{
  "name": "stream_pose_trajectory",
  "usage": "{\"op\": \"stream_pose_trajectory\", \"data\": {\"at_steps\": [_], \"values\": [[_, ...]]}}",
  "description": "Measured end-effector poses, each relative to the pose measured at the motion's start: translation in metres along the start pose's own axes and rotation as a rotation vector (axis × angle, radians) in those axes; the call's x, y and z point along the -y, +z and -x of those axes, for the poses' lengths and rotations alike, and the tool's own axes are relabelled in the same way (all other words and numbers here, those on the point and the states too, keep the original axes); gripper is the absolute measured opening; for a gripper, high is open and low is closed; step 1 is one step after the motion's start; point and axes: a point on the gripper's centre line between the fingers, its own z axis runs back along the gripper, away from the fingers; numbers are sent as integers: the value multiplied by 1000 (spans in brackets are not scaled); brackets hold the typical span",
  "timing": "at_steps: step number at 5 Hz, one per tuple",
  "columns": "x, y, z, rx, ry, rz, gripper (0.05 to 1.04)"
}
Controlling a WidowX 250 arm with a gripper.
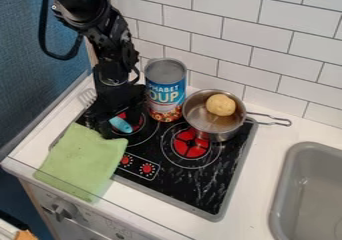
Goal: Move blue spatula from right of stove to left burner
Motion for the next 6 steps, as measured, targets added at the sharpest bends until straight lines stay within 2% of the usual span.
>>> {"op": "stream_pose_trajectory", "data": {"at_steps": [1, 2, 3, 4, 5, 6], "values": [[-2, 10, 0, 10, 1, 11, 1001], [-6, 33, -4, 49, 18, -13, 1001], [-6, 64, -7, 81, 8, 12, 1001], [-5, 79, -1, 90, -9, 17, 1001], [-5, 94, 17, 64, -99, -19, 1001], [-3, 111, 35, 37, -245, -22, 1001]]}}
